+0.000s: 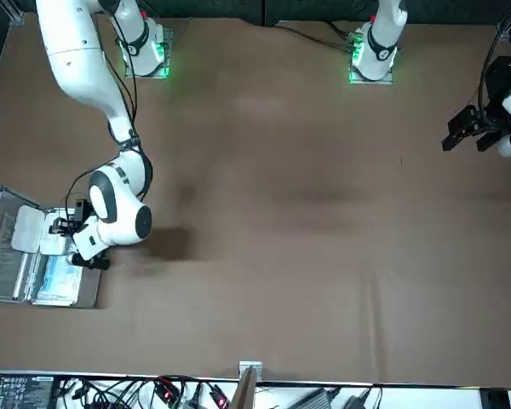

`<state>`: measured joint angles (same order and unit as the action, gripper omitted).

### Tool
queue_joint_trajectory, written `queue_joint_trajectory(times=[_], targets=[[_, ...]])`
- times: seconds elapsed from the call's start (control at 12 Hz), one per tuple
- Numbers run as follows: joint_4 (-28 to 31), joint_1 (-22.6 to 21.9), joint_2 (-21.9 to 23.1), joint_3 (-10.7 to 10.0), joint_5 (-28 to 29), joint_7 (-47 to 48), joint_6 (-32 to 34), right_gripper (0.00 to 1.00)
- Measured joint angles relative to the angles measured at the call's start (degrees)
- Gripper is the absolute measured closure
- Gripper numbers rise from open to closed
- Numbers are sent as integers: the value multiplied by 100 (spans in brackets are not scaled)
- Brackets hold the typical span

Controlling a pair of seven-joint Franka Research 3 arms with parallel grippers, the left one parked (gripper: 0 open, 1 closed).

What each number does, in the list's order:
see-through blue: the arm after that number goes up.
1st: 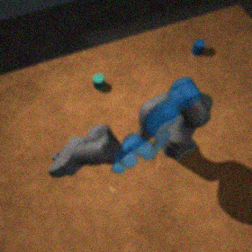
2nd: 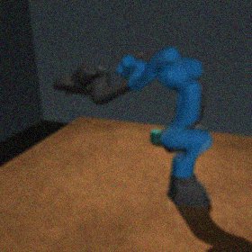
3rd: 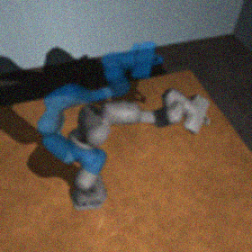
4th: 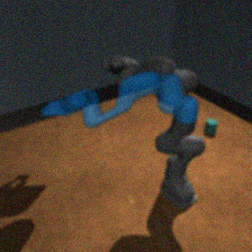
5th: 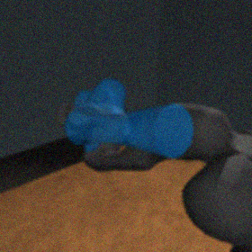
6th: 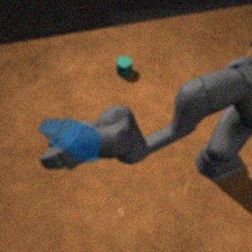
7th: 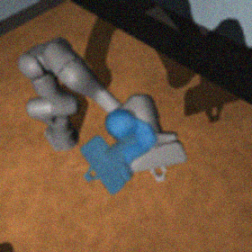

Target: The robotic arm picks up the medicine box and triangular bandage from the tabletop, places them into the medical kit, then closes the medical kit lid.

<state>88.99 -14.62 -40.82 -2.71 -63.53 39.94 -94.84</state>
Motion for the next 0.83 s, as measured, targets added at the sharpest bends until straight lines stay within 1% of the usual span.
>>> queue_joint_trajectory(times=[0.08,0.17,0.25,0.33,0.5,0.67,0.83], targets=[[-10,0,0,1,22,-1,0,64],[-20,0,3,3,28,-16,0,53],[-34,1,14,5,78,-60,0,46],[-72,0,35,7,226,-142,1,46],[-237,0,153,13,764,-533,5,46],[-377,-2,371,16,1251,-1040,33,46],[-405,-1,613,18,1597,-1340,137,46]])
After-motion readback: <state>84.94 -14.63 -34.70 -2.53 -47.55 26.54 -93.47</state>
